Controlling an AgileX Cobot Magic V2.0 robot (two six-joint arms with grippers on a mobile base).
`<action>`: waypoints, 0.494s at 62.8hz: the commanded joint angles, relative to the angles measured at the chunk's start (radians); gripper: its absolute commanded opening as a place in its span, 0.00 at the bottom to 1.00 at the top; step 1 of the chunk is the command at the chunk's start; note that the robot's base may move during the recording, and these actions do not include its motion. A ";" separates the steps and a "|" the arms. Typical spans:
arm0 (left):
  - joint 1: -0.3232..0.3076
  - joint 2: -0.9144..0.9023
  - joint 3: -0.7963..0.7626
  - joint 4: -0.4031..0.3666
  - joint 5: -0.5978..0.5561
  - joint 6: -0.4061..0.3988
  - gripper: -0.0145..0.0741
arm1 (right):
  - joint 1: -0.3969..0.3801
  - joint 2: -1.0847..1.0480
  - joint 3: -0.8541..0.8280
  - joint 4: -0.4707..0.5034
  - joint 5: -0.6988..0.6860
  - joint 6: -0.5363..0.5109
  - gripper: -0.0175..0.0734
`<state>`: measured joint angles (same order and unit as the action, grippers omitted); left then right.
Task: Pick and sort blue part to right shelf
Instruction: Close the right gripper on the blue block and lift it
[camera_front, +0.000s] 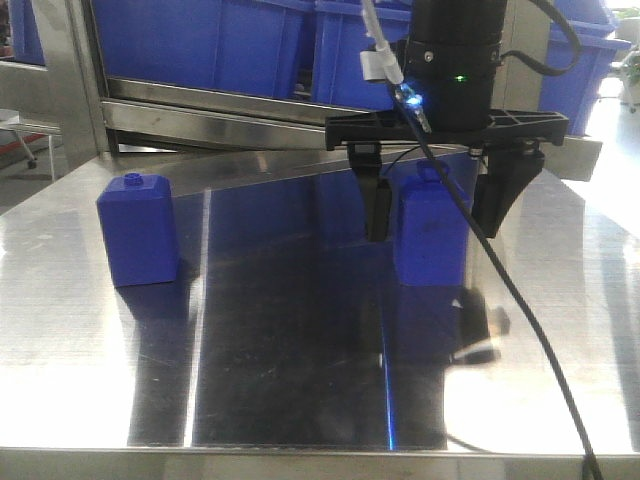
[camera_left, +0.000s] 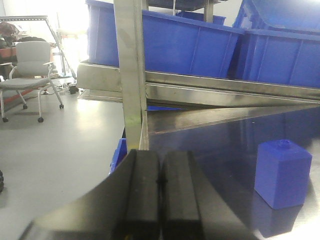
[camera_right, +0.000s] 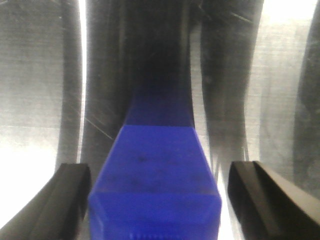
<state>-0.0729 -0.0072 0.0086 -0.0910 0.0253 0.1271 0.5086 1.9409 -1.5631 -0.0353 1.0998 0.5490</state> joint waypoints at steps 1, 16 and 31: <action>-0.008 -0.021 0.022 0.001 -0.086 -0.007 0.32 | 0.001 -0.055 -0.033 -0.004 -0.014 0.000 0.88; -0.008 -0.021 0.022 0.001 -0.086 -0.007 0.32 | 0.001 -0.053 -0.033 -0.004 -0.017 -0.001 0.66; -0.008 -0.021 0.022 0.001 -0.086 -0.007 0.32 | 0.000 -0.098 -0.033 -0.012 -0.022 -0.002 0.61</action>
<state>-0.0729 -0.0072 0.0086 -0.0910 0.0253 0.1271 0.5086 1.9355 -1.5631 -0.0347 1.0975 0.5490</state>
